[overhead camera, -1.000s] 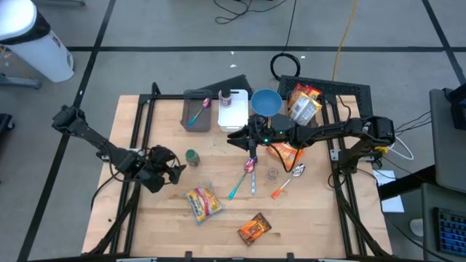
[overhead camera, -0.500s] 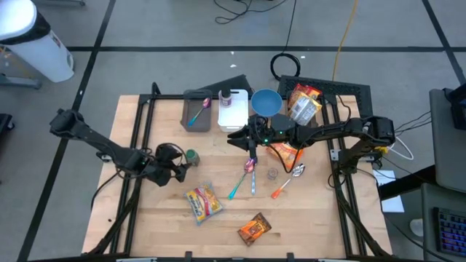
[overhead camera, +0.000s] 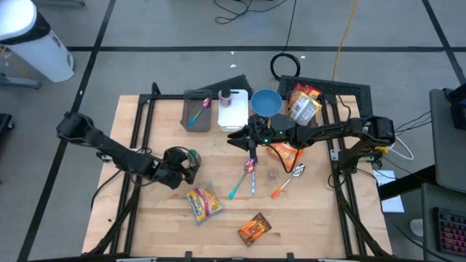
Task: Pick & Place Food Item
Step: Put the green seasoning bottle into the white bin
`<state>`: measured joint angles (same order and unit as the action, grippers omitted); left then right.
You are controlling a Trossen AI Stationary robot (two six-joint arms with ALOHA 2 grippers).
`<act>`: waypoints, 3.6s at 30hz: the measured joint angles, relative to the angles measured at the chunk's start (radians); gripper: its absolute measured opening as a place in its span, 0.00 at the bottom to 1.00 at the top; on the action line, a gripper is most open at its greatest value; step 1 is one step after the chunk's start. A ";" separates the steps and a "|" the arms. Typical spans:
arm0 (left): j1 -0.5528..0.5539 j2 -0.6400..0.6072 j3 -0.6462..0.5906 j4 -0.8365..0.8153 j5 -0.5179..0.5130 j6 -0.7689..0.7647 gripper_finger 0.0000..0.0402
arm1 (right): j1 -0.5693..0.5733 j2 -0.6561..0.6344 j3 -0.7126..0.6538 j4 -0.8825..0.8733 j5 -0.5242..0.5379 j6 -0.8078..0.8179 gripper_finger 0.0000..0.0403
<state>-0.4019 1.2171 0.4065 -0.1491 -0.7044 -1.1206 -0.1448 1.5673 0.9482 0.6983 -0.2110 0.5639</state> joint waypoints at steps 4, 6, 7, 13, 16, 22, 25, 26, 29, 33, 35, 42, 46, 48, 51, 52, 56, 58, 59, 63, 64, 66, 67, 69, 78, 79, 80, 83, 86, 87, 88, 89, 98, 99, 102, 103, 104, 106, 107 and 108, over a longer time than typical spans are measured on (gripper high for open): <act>0.017 0.053 0.000 0.034 0.001 0.000 0.87 | 0.000 0.000 0.000 0.000 0.000 0.000 0.35; 0.025 0.078 0.000 0.050 0.002 -0.004 0.87 | 0.000 0.000 0.000 0.000 0.000 0.000 0.35; 0.030 0.087 0.000 0.052 0.002 -0.010 0.87 | 0.000 0.000 0.000 0.000 0.000 0.000 0.35; 0.059 0.121 0.000 0.066 0.005 -0.041 0.87 | 0.000 0.000 0.000 -0.003 0.000 0.000 0.35; 0.072 0.121 0.000 0.081 0.004 -0.025 0.87 | 0.000 0.000 0.000 -0.006 0.000 0.000 0.35; 0.098 0.121 0.000 0.080 0.005 -0.014 0.87 | 0.000 0.000 0.000 -0.008 0.000 0.000 0.35; 0.111 0.121 0.000 0.080 0.005 -0.011 0.87 | 0.000 0.000 0.000 -0.010 0.000 -0.001 0.35; 0.115 0.121 0.000 0.080 0.007 -0.010 0.87 | 0.000 0.000 0.000 -0.011 0.000 -0.001 0.35; 0.126 0.121 0.000 0.080 0.026 -0.003 0.87 | 0.000 0.000 0.000 -0.011 0.000 -0.001 0.35; 0.133 0.121 0.000 0.080 0.042 0.019 0.82 | 0.000 0.000 0.000 -0.011 0.000 -0.001 0.35; 0.134 0.121 0.000 0.080 0.048 0.021 0.76 | 0.000 0.000 0.000 -0.011 0.000 -0.001 0.35; 0.133 0.121 0.000 0.127 0.068 0.058 0.52 | -0.001 0.000 0.000 -0.023 0.000 -0.004 0.35; 0.134 0.121 0.000 0.160 0.091 0.080 0.51 | -0.001 0.000 0.000 -0.024 0.000 -0.004 0.35; 0.140 0.121 0.000 0.166 0.113 0.071 0.51 | -0.001 0.000 0.000 -0.024 0.000 -0.004 0.35; 0.158 0.113 0.000 0.200 0.179 0.079 0.51 | -0.001 0.000 0.000 -0.024 0.000 -0.004 0.35; 0.166 0.107 0.000 0.213 0.210 0.095 0.51 | -0.001 0.000 0.000 -0.024 0.000 -0.004 0.35; 0.206 0.056 0.008 0.302 0.362 0.185 0.51 | -0.001 0.000 0.000 -0.023 -0.001 -0.004 0.35; 0.230 0.016 0.015 0.330 0.442 0.232 0.51 | -0.001 0.000 0.000 -0.023 -0.003 -0.004 0.35; 0.243 -0.004 0.023 0.335 0.481 0.252 0.51 | -0.001 0.000 0.000 -0.023 -0.003 -0.005 0.35; 0.302 -0.092 0.059 0.319 0.631 0.328 0.51 | -0.001 0.000 0.000 -0.015 -0.050 -0.014 0.35; 0.316 -0.112 0.071 0.307 0.664 0.343 0.51 | 0.000 0.000 0.000 -0.015 -0.067 -0.014 0.35; 0.348 -0.144 0.103 0.273 0.730 0.370 0.51 | 0.000 0.000 0.007 -0.028 -0.102 -0.007 0.35; 0.362 -0.155 0.122 0.248 0.757 0.385 0.51 | 0.000 0.001 0.012 -0.033 -0.115 -0.003 0.35; 0.389 -0.170 0.170 0.163 0.803 0.420 0.51 | 0.001 0.001 0.032 -0.058 -0.141 -0.011 0.35; 0.454 -0.147 0.442 -0.138 0.889 0.656 0.51 | 0.000 0.001 0.170 -0.272 -0.160 -0.124 0.35; 0.457 -0.140 0.469 -0.162 0.889 0.674 0.51 | -0.002 0.001 0.175 -0.272 -0.156 -0.128 0.35; 0.461 -0.129 0.496 -0.173 0.889 0.693 0.51 | -0.005 0.001 0.177 -0.266 -0.154 -0.128 0.35; 0.470 -0.086 0.554 -0.239 0.891 0.732 0.51 | -0.014 0.001 0.187 -0.260 -0.129 -0.106 0.35; 0.472 -0.033 0.603 -0.272 0.899 0.764 0.51 | -0.024 0.001 0.188 -0.254 -0.126 -0.101 0.36; 0.473 -0.016 0.619 -0.281 0.911 0.773 0.51 | -0.026 0.001 0.188 -0.254 -0.126 -0.093 0.37; 0.473 0.002 0.634 -0.282 0.923 0.782 0.51 | -0.026 0.001 0.188 -0.255 -0.126 -0.085 0.38; 0.473 0.019 0.648 -0.279 0.932 0.790 0.51 | -0.026 0.001 0.188 -0.254 -0.127 -0.077 0.40; 0.495 0.142 0.764 -0.327 0.985 0.879 0.51 | -0.026 0.001 0.188 -0.201 -0.134 -0.003 0.61; 0.502 0.150 0.769 -0.327 0.995 0.881 0.51 | -0.026 0.001 0.188 -0.186 -0.134 0.006 0.63; 0.526 0.161 0.778 -0.317 1.017 0.882 0.51 | -0.024 0.000 0.188 -0.151 -0.166 0.012 0.68; 0.533 0.160 0.778 -0.321 1.021 0.882 0.51 | -0.023 0.001 0.188 -0.141 -0.171 0.016 0.69; 0.538 0.158 0.778 -0.321 1.027 0.883 0.52 | -0.023 0.000 0.188 -0.133 -0.179 0.019 0.70; 0.550 0.158 0.779 -0.317 1.042 0.879 0.52 | -0.023 0.001 0.188 -0.128 -0.184 0.019 0.71; 0.555 0.158 0.779 -0.318 1.056 0.879 0.52 | -0.023 0.000 0.188 -0.131 -0.183 0.016 0.71; 0.560 0.158 0.779 -0.318 1.068 0.876 0.52 | -0.023 0.000 0.188 -0.136 -0.184 0.010 0.71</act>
<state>0.1585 1.3750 1.1858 -0.4669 0.3634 -0.2447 -0.1680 1.5677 1.1358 0.5626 -0.3946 0.5740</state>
